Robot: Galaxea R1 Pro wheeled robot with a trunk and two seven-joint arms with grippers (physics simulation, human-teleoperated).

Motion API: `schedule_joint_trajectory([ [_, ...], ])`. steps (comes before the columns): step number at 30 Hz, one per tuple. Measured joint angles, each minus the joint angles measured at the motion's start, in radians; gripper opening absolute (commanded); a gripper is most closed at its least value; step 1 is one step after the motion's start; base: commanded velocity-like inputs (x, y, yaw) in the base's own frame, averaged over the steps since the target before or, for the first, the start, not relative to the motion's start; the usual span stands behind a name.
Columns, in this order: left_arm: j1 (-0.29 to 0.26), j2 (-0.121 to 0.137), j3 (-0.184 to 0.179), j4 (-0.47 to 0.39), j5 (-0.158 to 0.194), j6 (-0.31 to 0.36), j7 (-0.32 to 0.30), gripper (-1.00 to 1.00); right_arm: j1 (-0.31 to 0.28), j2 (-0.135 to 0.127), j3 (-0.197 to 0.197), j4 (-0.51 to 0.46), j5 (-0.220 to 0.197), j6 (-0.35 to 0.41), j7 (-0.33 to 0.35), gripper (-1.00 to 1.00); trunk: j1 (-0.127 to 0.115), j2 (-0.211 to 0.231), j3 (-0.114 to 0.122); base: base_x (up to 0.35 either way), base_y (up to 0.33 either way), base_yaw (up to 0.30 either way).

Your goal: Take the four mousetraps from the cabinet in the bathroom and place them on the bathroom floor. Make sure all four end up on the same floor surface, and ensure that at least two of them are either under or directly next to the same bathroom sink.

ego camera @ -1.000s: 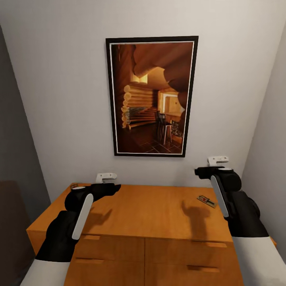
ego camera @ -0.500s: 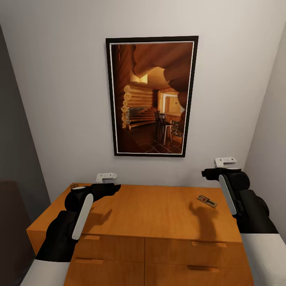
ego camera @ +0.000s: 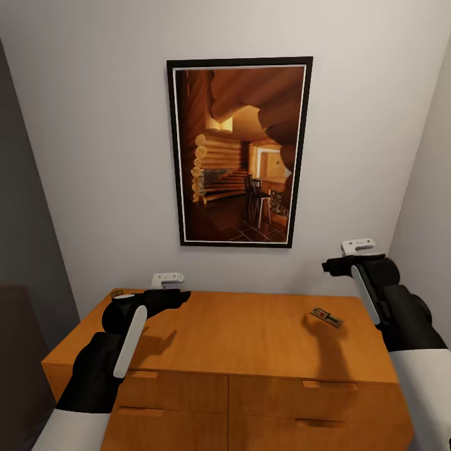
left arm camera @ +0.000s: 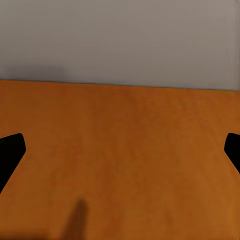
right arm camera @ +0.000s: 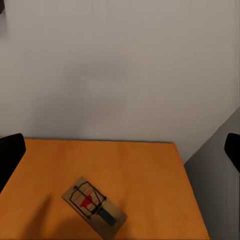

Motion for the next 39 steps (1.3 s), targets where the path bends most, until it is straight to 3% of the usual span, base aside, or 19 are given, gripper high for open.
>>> schedule_joint_trajectory([
  [2,0.0,0.0,0.0,0.0,0.0,0.0,0.0,1.0,-0.011,-0.011,0.011,0.011,-0.003,0.0,0.01,1.0,0.0,0.0,0.0,0.0,0.0,0.0],
  [3,0.0,0.0,0.0,0.0,-0.001,0.0,0.0,1.0,-0.169,-0.011,0.09,0.264,-0.023,0.001,0.193,1.0,0.0,0.0,0.0,0.0,0.0,0.0],
  [4,0.0,0.001,0.0,0.0,0.0,0.0,0.0,1.0,-0.297,-0.011,0.092,0.48,-0.005,0.0,0.203,1.0,0.0,0.0,0.0,0.0,0.0,0.0],
  [5,0.0,0.001,0.0,0.0,0.0,0.0,0.0,1.0,-0.289,-0.011,0.093,0.579,-0.004,0.001,0.207,1.0,0.0,0.0,0.0,0.0,0.0,0.0],
  [17,0.0,0.001,-0.001,0.0,0.0,0.0,0.0,1.0,-0.398,-0.009,0.111,0.774,-0.004,0.001,0.353,1.0,0.0,0.0,0.0,0.0,0.0,0.0],
  [28,0.0,0.001,-0.001,0.0,0.0,0.0,0.0,1.0,-0.415,-0.01,0.284,0.852,0.0,0.001,0.557,1.0,0.0,0.0,0.0,0.0,0.0,0.0],
  [33,0.0,0.001,-0.001,0.0,0.0,0.0,0.0,1.0,-0.415,-0.014,0.314,0.866,0.006,0.001,0.605,1.0,0.0,0.0,0.0,0.0,0.0,0.0],
  [39,0.0,0.001,-0.001,0.0,-0.001,0.001,0.0,1.0,-0.416,-0.018,0.323,0.87,0.009,0.001,0.618,1.0,0.0,0.0,0.0,0.0,0.0,0.0],
])
